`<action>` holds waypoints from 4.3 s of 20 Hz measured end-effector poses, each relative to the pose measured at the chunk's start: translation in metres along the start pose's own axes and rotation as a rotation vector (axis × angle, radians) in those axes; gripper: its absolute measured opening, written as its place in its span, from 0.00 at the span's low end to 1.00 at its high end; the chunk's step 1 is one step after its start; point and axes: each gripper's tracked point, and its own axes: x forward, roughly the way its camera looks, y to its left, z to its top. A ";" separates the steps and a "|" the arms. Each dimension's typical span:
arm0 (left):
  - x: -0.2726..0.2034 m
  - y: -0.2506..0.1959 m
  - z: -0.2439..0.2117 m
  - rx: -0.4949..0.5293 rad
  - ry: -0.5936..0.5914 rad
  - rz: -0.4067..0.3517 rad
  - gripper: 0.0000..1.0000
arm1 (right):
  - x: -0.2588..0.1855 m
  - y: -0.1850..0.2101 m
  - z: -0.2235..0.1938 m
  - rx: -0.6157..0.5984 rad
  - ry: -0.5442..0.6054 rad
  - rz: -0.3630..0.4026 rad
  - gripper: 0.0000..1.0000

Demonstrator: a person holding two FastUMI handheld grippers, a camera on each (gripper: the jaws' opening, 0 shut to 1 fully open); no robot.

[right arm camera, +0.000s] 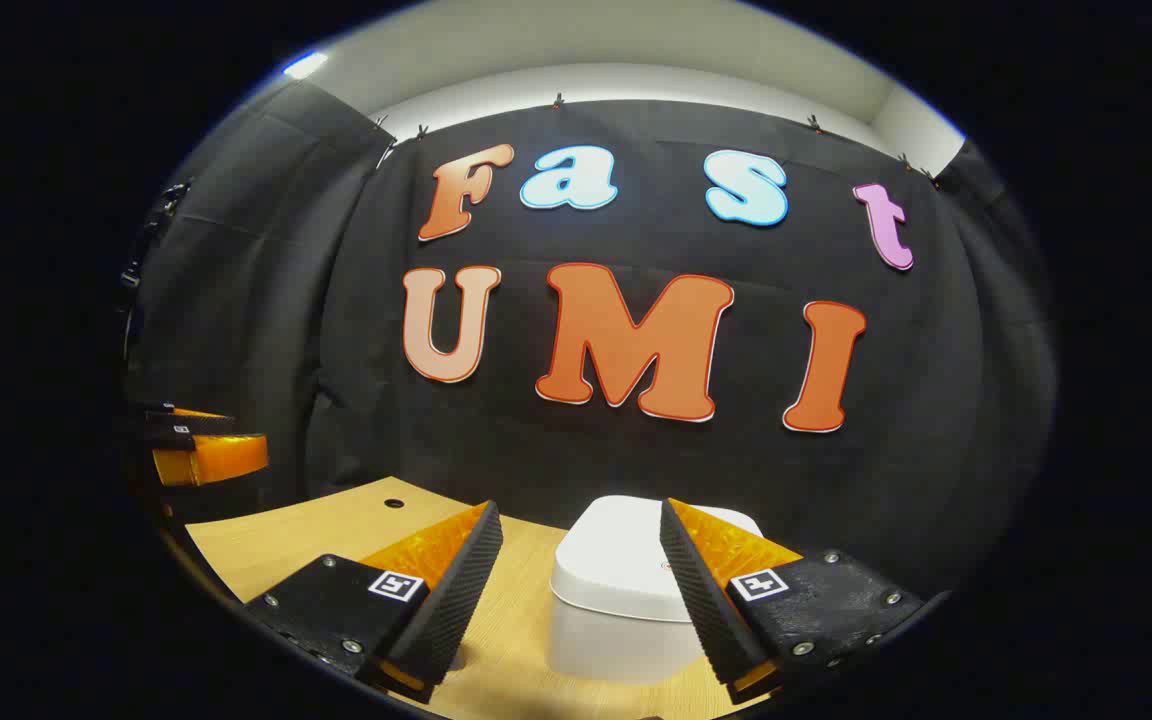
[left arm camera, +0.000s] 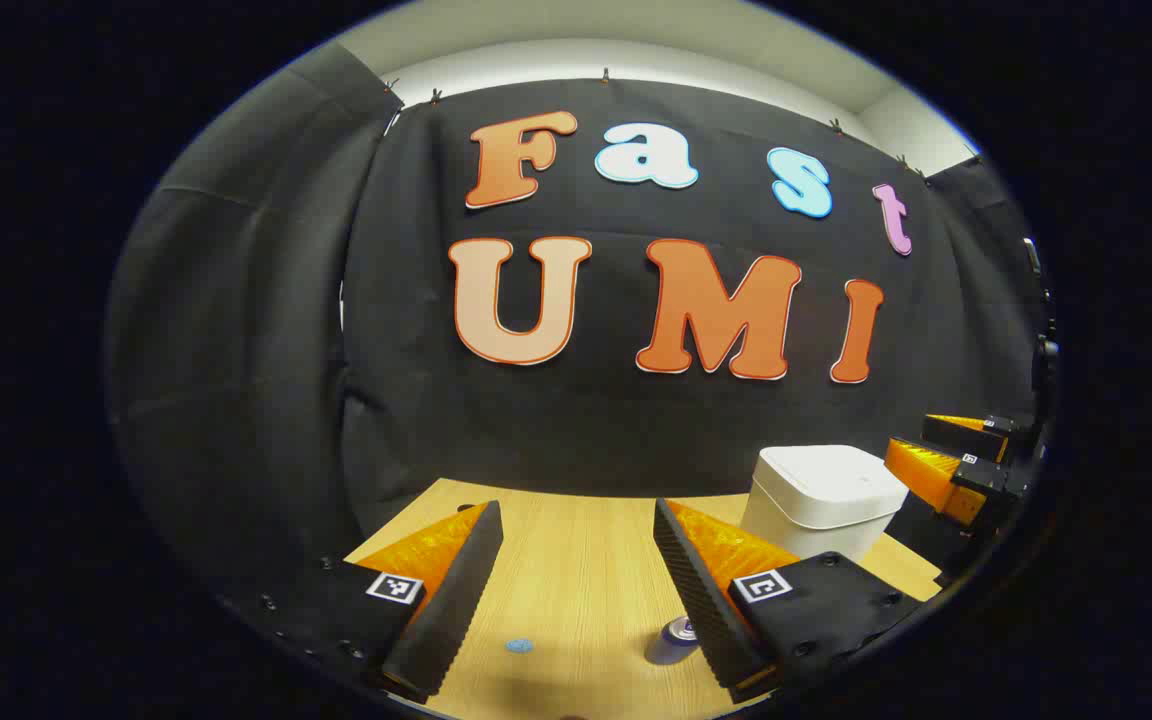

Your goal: Press the lid of the desktop garbage bin to open it, pick up the crumpled paper on the desktop and throw it into the bin, then pick up the pop can on the desktop and drop it into the bin, and finally close the garbage bin lid.

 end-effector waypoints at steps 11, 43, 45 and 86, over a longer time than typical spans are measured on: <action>0.036 0.009 0.003 -0.140 0.059 0.039 0.97 | 0.028 -0.010 -0.005 0.019 0.058 -0.037 0.95; 0.073 0.054 0.007 0.036 0.047 -0.005 0.97 | 0.066 -0.061 -0.067 0.053 0.375 -0.213 0.01; 0.072 0.052 0.007 0.045 0.048 -0.005 0.97 | 0.066 -0.062 -0.079 0.034 0.411 -0.199 0.01; 0.100 0.056 -0.211 -0.023 0.626 -0.141 0.97 | 0.041 0.103 -0.082 0.019 0.282 0.159 0.99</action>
